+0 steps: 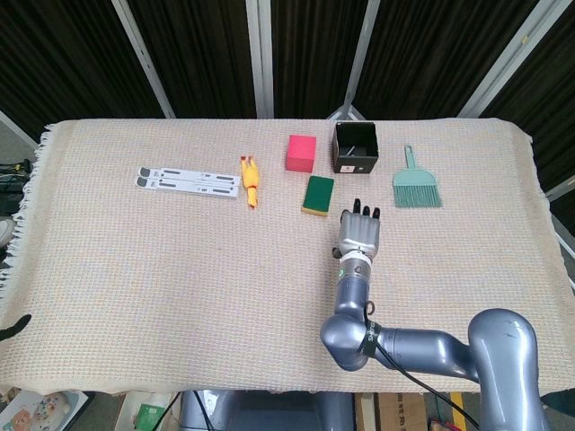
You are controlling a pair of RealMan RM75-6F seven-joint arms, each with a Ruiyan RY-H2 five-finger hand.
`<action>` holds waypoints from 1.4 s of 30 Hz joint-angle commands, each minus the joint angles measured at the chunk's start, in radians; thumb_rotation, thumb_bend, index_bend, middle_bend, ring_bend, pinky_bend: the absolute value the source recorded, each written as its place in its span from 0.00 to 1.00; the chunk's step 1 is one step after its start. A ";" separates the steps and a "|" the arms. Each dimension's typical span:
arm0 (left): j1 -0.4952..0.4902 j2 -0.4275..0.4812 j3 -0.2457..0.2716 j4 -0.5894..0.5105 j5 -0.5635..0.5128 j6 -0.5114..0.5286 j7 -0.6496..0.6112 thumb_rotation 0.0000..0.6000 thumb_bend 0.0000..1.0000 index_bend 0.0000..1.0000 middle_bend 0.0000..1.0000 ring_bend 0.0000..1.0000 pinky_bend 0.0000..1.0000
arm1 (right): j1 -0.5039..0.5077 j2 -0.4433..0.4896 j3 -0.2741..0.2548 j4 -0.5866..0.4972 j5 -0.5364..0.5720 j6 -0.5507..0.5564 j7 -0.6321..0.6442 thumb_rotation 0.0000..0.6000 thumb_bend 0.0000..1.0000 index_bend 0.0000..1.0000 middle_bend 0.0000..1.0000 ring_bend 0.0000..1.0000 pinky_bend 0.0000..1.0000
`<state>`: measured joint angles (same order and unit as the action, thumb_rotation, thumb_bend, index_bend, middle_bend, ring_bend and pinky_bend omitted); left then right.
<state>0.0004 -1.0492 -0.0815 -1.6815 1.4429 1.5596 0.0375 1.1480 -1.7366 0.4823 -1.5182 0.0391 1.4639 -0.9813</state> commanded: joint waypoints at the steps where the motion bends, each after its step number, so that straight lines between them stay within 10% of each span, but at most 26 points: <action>1: 0.000 0.000 0.001 -0.001 0.001 0.001 0.001 1.00 0.24 0.12 0.00 0.00 0.00 | -0.011 -0.018 0.000 0.022 -0.008 -0.005 0.009 1.00 0.26 0.37 0.02 0.10 0.02; 42: -0.006 -0.010 -0.006 -0.003 -0.020 0.002 0.028 1.00 0.24 0.12 0.00 0.00 0.00 | -0.116 -0.175 0.004 0.307 -0.170 -0.166 0.023 1.00 0.30 0.52 0.03 0.10 0.02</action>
<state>-0.0058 -1.0592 -0.0872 -1.6844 1.4229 1.5616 0.0648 1.0344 -1.9101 0.4839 -1.2141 -0.1299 1.3017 -0.9574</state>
